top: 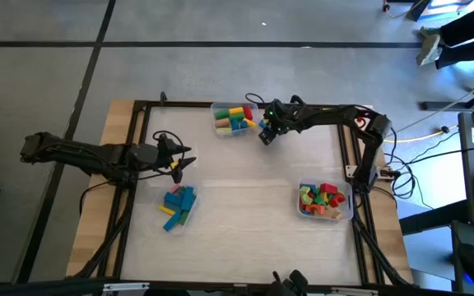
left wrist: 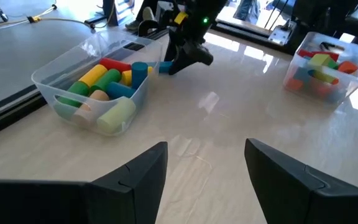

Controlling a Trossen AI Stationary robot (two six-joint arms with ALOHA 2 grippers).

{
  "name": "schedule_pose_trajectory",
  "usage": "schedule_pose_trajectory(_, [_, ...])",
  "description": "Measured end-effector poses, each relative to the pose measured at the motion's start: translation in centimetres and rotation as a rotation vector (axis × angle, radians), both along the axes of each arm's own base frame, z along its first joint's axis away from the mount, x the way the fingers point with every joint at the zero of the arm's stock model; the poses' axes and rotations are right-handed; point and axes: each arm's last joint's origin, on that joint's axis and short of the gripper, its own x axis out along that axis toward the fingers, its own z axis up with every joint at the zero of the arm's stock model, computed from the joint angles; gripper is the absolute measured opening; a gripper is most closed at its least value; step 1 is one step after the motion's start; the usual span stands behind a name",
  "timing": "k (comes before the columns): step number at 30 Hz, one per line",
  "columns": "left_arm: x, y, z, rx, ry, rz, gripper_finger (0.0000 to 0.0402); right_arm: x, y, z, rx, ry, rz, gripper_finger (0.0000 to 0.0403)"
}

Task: Sort blocks by size
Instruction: Put the blue rectangular block into the bottom left transparent bin

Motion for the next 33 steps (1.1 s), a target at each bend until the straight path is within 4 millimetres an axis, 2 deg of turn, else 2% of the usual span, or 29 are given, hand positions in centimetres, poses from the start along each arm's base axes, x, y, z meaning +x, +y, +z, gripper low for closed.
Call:
schedule_pose_trajectory(9, [0.0,0.0,0.1,-0.001,-0.006,0.000,0.0210,-0.2,0.0,0.1,0.004,0.011,0.020,0.0103])
schedule_pose_trajectory(14, [0.0,0.0,0.1,0.002,-0.006,-0.001,0.0210,-0.6,0.5,1.1,0.007,0.012,0.040,0.0102])
schedule_pose_trajectory(18, [0.0,0.0,0.0,0.002,-0.003,-0.001,0.0210,-0.9,1.6,4.1,-0.008,-0.038,0.070,0.0116])
schedule_pose_trajectory(23, [0.0,0.0,0.0,0.002,-0.003,-0.001,0.0210,-1.1,4.7,7.5,-0.022,-0.068,0.150,0.0117])
schedule_pose_trajectory(26, [0.0,0.0,0.0,-0.002,-0.005,0.001,0.0210,-0.5,7.2,9.3,-0.029,-0.139,0.285,0.0108])
schedule_pose_trajectory(33, [0.0,0.0,0.0,-0.004,-0.006,0.001,0.0210,1.8,12.4,10.6,-0.019,-0.277,0.501,0.0123])
